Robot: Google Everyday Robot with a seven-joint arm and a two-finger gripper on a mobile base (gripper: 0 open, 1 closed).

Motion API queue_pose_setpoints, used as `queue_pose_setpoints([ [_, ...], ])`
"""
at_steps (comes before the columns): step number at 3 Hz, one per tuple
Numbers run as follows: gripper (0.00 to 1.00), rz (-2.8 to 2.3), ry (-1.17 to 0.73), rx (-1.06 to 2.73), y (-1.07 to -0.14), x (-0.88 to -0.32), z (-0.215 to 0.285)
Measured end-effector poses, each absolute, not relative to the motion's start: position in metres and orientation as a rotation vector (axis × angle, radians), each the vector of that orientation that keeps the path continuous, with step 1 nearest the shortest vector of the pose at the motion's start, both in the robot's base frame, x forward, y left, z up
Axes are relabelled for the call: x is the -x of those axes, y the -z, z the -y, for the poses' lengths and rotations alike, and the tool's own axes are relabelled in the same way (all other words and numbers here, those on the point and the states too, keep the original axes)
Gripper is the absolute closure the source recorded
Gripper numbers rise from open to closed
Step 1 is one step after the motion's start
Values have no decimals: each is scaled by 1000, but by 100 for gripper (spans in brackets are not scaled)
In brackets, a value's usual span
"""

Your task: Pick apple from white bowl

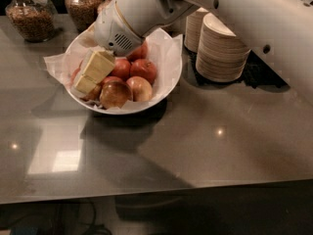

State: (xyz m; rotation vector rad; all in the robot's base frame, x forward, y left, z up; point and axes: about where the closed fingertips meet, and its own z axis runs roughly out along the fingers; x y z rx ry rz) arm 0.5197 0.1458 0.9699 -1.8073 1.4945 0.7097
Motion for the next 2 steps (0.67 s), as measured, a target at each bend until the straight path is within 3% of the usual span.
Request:
queue_pose_setpoints([
  [1,19,-1499,-701,1821,-968,-521,-148],
  [2,28,-1528,-689,1828,-957,-527,-148],
])
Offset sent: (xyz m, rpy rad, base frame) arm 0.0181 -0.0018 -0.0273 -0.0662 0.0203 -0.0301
